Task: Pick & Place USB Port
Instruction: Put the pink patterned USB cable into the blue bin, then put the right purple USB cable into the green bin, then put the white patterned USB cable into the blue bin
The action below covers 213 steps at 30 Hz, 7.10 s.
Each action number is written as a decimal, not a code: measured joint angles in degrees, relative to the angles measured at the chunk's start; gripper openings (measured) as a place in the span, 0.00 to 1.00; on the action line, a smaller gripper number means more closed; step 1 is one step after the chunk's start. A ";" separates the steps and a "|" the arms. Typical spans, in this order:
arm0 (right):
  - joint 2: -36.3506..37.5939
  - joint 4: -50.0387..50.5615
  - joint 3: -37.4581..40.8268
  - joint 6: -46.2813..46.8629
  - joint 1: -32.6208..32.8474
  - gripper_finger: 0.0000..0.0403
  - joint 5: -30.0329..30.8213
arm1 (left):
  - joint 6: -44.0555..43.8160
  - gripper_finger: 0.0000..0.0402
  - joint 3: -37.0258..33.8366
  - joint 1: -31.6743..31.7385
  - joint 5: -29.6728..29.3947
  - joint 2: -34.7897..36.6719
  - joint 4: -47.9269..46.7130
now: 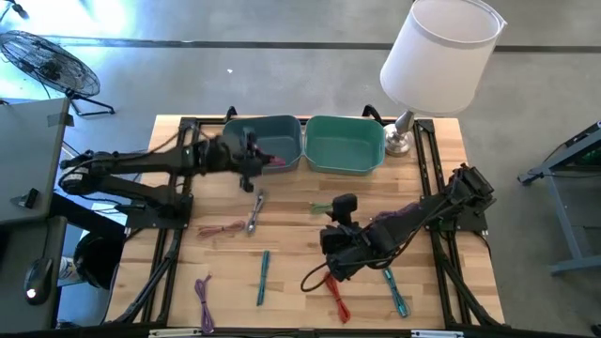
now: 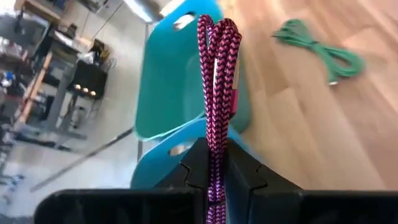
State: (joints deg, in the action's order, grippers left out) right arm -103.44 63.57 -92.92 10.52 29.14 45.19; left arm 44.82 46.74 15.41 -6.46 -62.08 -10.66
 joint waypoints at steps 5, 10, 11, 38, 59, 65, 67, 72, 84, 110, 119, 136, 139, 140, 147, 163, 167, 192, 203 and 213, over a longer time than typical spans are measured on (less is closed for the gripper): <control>0.02 0.04 0.00 0.00 0.23 0.46 -1.21 | -1.11 0.04 0.50 8.19 4.19 -0.06 -3.45; 0.02 0.12 0.00 0.12 0.14 0.46 -4.27 | -4.63 0.12 0.50 13.06 11.76 -0.07 -5.45; 0.02 0.11 0.00 0.34 0.16 0.46 -5.27 | -5.11 0.16 0.50 13.25 11.71 -0.06 -5.47; 4.57 26.38 12.92 20.92 -14.04 0.46 -25.59 | -13.56 0.43 0.50 7.88 40.88 0.48 15.44; 4.57 5.66 40.35 1.11 -22.81 0.46 -42.87 | -13.18 0.43 0.50 6.24 39.96 0.43 14.97; 4.60 -3.26 43.83 1.09 -25.07 0.46 -43.37 | -13.18 0.43 0.50 6.24 39.96 0.43 14.96; 4.93 -5.86 45.19 1.02 -25.80 0.46 -44.31 | -13.18 0.43 0.50 6.24 39.96 0.43 14.93; 4.96 -7.63 46.70 0.94 -27.29 0.45 -46.14 | -13.19 0.43 0.49 6.24 39.94 0.43 13.21; 4.81 -7.63 46.71 3.21 -27.07 0.05 -47.20 | -13.22 0.43 0.46 5.16 39.75 0.07 8.81; 4.35 19.64 8.10 15.61 -14.20 0.03 -7.04 | -10.36 0.43 0.39 -11.56 39.96 -10.28 10.54; 4.44 8.77 -1.54 1.77 -25.09 0.03 -4.46 | -10.39 0.43 0.41 -16.12 39.93 -10.28 10.52; 4.44 1.64 -1.81 -4.48 -45.34 0.35 -21.86 | -10.61 0.43 0.48 -16.58 36.92 -10.28 4.49; 4.44 1.68 -1.81 -4.56 -45.52 0.42 -21.29 | -10.23 0.43 0.48 -16.58 36.76 -10.28 4.49; 4.46 1.65 -1.81 -4.62 -45.54 0.43 -21.52 | -10.13 0.43 0.48 -16.58 36.73 -10.28 4.51; 4.50 1.29 -1.81 -12.34 -41.99 0.45 -25.39 | -18.19 0.43 0.50 -16.56 36.75 -8.71 2.79; 4.50 1.27 -1.81 -9.19 -18.77 0.44 -23.96 | -31.11 0.43 9.64 -20.99 0.92 -3.68 -31.35; 4.50 1.29 -1.81 -8.41 -14.23 0.44 -20.17 | -47.90 0.43 9.40 -21.15 -5.84 -5.31 -33.06; 4.55 3.11 -1.84 -0.05 -3.90 0.43 -14.48 | -64.66 0.43 5.75 -18.97 -2.89 -26.12 -33.69; 4.55 4.25 -1.84 2.98 -1.06 0.43 -12.25 | -64.64 0.43 5.75 -18.79 2.70 -29.89 -32.38; 4.55 4.28 -1.84 5.38 0.85 0.42 -11.06 | -63.24 0.43 1.99 -18.77 2.54 -30.17 -29.03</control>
State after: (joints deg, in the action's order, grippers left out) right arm -98.89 67.85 -94.76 15.90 29.99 34.13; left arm -18.42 48.73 -3.36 -3.92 -92.25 -39.69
